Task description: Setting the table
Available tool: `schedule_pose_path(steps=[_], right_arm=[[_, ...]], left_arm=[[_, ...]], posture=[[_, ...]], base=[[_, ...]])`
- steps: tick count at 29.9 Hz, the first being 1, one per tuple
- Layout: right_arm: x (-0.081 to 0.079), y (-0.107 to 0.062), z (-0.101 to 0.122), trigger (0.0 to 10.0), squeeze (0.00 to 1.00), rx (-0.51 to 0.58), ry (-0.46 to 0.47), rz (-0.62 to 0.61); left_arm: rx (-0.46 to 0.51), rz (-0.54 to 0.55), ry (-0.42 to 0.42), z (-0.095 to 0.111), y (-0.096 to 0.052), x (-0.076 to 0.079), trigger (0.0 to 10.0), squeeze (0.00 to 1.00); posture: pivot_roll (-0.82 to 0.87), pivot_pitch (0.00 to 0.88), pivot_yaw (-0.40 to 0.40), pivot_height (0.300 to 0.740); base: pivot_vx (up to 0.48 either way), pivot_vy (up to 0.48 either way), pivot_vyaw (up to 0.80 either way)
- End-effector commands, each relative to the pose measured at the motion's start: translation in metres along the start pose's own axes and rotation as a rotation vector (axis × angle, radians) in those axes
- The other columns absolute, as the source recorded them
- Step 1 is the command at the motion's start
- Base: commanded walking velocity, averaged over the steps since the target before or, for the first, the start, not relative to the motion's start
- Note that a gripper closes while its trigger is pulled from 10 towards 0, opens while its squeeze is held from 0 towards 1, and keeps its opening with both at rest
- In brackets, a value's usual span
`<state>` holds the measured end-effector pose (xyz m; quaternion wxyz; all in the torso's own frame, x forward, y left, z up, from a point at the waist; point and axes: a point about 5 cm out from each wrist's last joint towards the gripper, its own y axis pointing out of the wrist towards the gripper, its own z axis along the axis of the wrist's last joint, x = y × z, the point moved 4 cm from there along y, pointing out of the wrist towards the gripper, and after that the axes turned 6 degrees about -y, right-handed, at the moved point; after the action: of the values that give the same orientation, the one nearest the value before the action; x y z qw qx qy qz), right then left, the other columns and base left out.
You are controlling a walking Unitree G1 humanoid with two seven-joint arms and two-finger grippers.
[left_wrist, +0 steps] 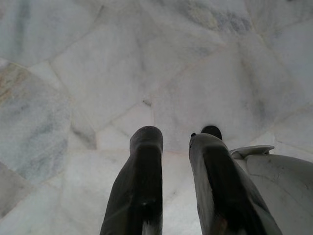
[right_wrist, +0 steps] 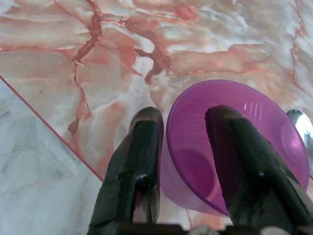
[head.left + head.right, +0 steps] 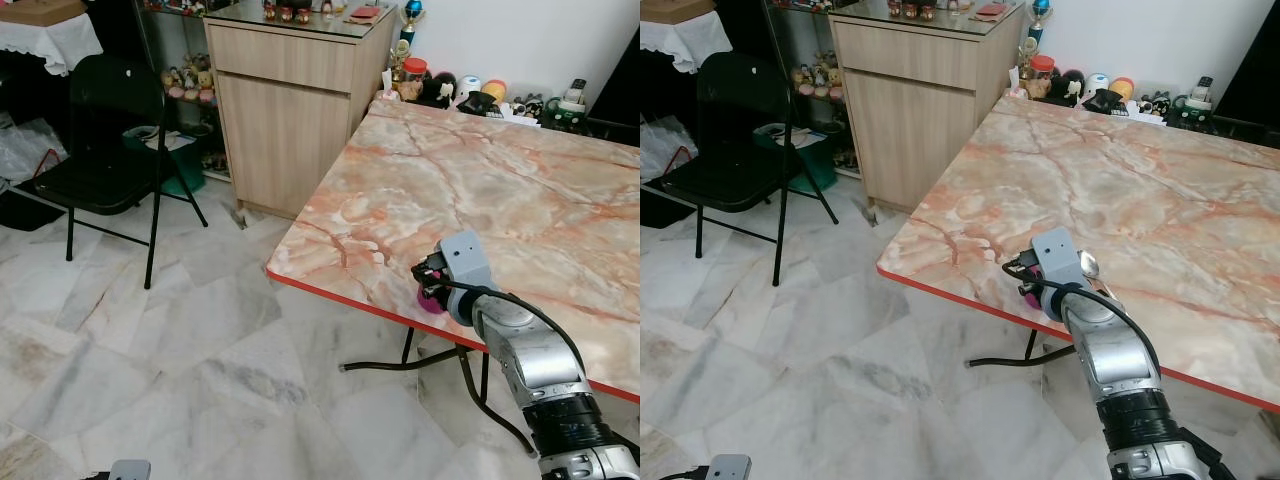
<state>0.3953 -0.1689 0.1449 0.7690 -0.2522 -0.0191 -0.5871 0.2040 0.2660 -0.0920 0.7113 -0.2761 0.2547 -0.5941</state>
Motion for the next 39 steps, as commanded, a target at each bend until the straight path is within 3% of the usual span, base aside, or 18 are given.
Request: schedule_pose_path(steps=[1,4,5,6,7,8,9,10,21,22,23,24,26,27,29,31,39], right_arm=[[-0.0007,0.0010,0.0019,10.0,0.00,0.002,-0.005,0.007],[-0.0020,0.0011,0.0014,10.0,0.00,0.000,-0.007,0.013],[-0.0027,0.0011,0.0013,6.3,0.00,0.000,-0.008,0.014],[-0.0027,0.0011,0.0013,6.3,0.00,0.000,-0.008,0.014],[-0.0033,0.0012,0.0013,4.0,0.00,0.000,-0.009,0.016],[-0.0036,0.0014,0.0013,4.5,0.00,0.000,-0.009,0.017],[-0.0037,0.0015,0.0012,8.4,0.00,0.000,-0.009,0.016],[-0.0038,0.0016,0.0011,10.0,0.00,-0.001,-0.010,0.016],[-0.0024,0.0026,0.0007,10.0,0.00,-0.002,-0.013,0.010],[-0.0022,0.0027,0.0006,9.7,0.00,-0.003,-0.013,0.009],[-0.0020,0.0027,0.0005,4.5,0.00,-0.003,-0.013,0.008],[-0.0022,0.0027,0.0007,3.6,0.00,-0.002,-0.012,0.008],[-0.0023,0.0027,0.0008,3.6,0.00,-0.002,-0.011,0.009],[-0.0024,0.0027,0.0008,1.8,0.00,-0.002,-0.011,0.009],[-0.0025,0.0027,0.0008,1.6,0.00,-0.002,-0.011,0.010],[-0.0025,0.0028,0.0007,0.4,0.00,-0.002,-0.010,0.011],[-0.0029,0.0034,0.0012,0.0,0.00,0.000,-0.010,0.012]], left_arm=[[-0.015,0.005,-0.012,-0.0062,-0.0018,-0.0004,10.0,0.00],[-0.015,0.005,-0.012,-0.0063,-0.0018,-0.0003,10.0,0.00],[-0.015,0.005,-0.012,-0.0063,-0.0018,-0.0003,10.0,0.00],[-0.015,0.005,-0.012,-0.0063,-0.0018,-0.0003,10.0,0.00],[-0.014,0.005,-0.012,-0.0063,-0.0018,-0.0004,10.0,0.00],[-0.014,0.005,-0.012,-0.0062,-0.0018,-0.0004,10.0,0.00],[-0.014,0.005,-0.012,-0.0062,-0.0018,-0.0003,10.0,0.00],[-0.014,0.005,-0.012,-0.0062,-0.0018,-0.0004,10.0,0.00],[-0.016,0.005,-0.010,-0.0065,-0.0019,-0.0004,10.0,0.00],[-0.016,0.005,-0.010,-0.0065,-0.0019,-0.0005,10.0,0.00],[-0.016,0.004,-0.010,-0.0065,-0.0019,-0.0005,10.0,0.00],[-0.016,0.004,-0.010,-0.0065,-0.0019,-0.0005,10.0,0.00],[-0.016,0.004,-0.010,-0.0064,-0.0019,-0.0006,10.0,0.00],[-0.016,0.004,-0.010,-0.0064,-0.0019,-0.0005,10.0,0.00],[-0.015,0.004,-0.010,-0.0064,-0.0019,-0.0004,10.0,0.00],[-0.015,0.003,-0.011,-0.0064,-0.0018,-0.0001,10.0,0.00],[-0.015,0.003,-0.009,-0.0062,-0.0017,0.0000,10.0,0.00]], posture=[[0.11,0.122,-0.042,0.740],[0.11,0.122,-0.042,0.740],[0.11,0.123,-0.042,0.740],[0.11,0.123,-0.042,0.740],[0.11,0.123,-0.042,0.740],[0.11,0.123,-0.042,0.740],[0.11,0.123,-0.042,0.740],[0.11,0.123,-0.041,0.740],[0.11,0.124,-0.041,0.740],[0.11,0.124,-0.041,0.740],[0.11,0.124,-0.041,0.740],[0.11,0.125,-0.041,0.740],[0.11,0.125,-0.041,0.740],[0.11,0.123,-0.042,0.740],[0.11,0.123,-0.042,0.740],[0.11,0.123,-0.042,0.740],[0.11,0.121,-0.042,0.740]], base=[[0.000,0.000,0.00],[0.000,0.000,0.00],[0.000,0.000,0.00],[0.000,0.000,0.00],[0.000,0.000,0.00],[0.000,0.000,0.00],[0.000,0.000,0.00],[0.000,0.000,0.00],[0.000,0.000,0.00],[0.000,0.000,0.00],[0.000,0.000,0.00],[0.000,0.000,0.00],[0.000,0.000,0.00],[0.000,0.000,0.00],[0.000,0.000,0.00],[0.000,0.000,0.00],[0.000,0.000,0.00]])
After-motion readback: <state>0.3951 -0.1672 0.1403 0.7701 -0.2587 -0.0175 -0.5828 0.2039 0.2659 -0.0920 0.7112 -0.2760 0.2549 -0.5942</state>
